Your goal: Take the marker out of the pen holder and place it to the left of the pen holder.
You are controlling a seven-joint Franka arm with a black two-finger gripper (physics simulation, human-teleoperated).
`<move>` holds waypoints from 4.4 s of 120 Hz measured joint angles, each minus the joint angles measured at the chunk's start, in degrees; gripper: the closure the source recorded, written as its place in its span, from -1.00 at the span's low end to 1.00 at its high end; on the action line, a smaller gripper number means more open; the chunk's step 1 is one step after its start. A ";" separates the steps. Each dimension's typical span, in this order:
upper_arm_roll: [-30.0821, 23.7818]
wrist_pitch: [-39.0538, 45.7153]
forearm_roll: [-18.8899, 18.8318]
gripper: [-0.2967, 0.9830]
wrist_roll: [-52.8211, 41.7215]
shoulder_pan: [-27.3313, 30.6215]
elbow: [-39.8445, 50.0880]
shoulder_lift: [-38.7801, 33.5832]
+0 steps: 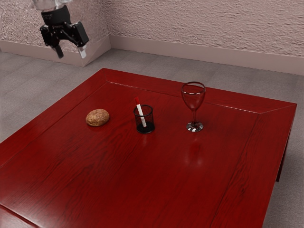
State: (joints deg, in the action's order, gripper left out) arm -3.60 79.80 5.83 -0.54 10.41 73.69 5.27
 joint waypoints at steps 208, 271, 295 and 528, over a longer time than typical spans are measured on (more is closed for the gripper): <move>11.75 64.07 15.72 0.31 3.41 -14.19 2.05 37.98; 12.30 64.24 15.62 0.57 3.84 -13.96 -2.05 40.33; 12.32 64.02 14.92 0.59 4.44 -14.80 2.91 34.89; 15.68 32.65 11.23 0.42 2.23 -6.89 -32.59 57.57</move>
State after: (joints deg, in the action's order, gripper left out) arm 12.09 112.46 17.07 1.68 3.52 41.10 62.84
